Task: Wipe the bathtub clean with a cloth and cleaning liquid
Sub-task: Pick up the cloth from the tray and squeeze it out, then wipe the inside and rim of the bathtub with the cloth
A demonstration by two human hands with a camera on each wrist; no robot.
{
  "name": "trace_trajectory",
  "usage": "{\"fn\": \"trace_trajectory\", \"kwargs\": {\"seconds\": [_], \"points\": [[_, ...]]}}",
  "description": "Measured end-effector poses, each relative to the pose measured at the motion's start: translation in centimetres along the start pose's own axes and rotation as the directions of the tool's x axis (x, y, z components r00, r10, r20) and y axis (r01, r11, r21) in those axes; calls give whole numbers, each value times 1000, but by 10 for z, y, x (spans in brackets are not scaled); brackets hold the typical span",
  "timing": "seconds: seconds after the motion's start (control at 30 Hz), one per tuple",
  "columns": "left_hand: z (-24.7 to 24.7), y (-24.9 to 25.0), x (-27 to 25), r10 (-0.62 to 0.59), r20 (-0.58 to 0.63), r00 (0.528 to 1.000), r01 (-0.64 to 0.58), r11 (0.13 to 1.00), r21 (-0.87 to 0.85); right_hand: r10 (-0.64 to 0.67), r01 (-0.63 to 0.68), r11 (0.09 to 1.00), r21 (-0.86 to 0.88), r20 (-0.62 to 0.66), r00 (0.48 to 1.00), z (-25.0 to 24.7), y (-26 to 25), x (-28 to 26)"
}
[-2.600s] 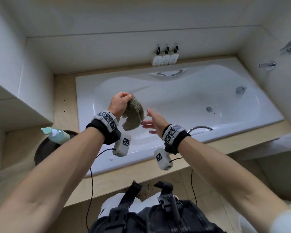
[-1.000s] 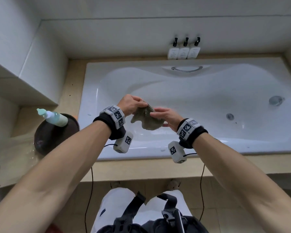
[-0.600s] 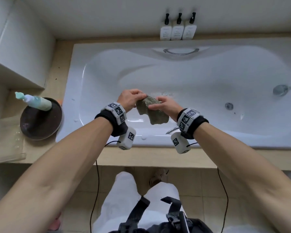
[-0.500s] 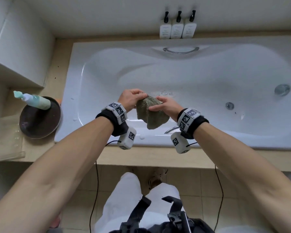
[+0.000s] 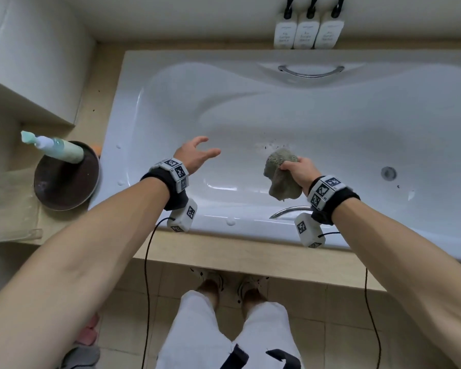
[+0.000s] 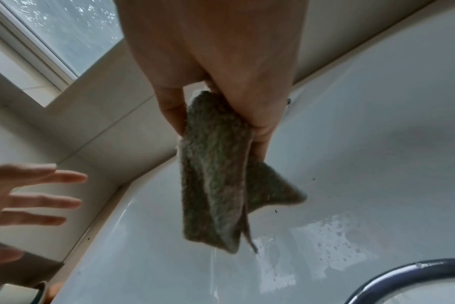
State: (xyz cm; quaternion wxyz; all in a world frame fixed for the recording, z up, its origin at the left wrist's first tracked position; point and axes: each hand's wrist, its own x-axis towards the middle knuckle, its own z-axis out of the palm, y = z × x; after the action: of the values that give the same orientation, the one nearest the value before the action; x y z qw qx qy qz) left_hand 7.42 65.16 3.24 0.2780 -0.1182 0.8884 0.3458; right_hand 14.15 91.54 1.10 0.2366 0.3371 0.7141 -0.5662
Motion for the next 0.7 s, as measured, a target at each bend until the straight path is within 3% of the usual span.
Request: {"fn": "trace_trajectory", "kwargs": {"seconds": [0.2, 0.4, 0.7], "points": [[-18, -36, 56, -77, -12, 997, 78, 976, 202, 53, -53, 998, 15, -14, 999, 34, -6, 42], [-27, -71, 147, -136, -5, 991, 128, 917, 379, 179, -179, 984, 8, -124, 976, 86, 2, 124], [-32, -117, 305, -77, 17, 997, 59, 873, 485, 264, -265, 964, 26, -226, 938, 163, 28, 247]]}}
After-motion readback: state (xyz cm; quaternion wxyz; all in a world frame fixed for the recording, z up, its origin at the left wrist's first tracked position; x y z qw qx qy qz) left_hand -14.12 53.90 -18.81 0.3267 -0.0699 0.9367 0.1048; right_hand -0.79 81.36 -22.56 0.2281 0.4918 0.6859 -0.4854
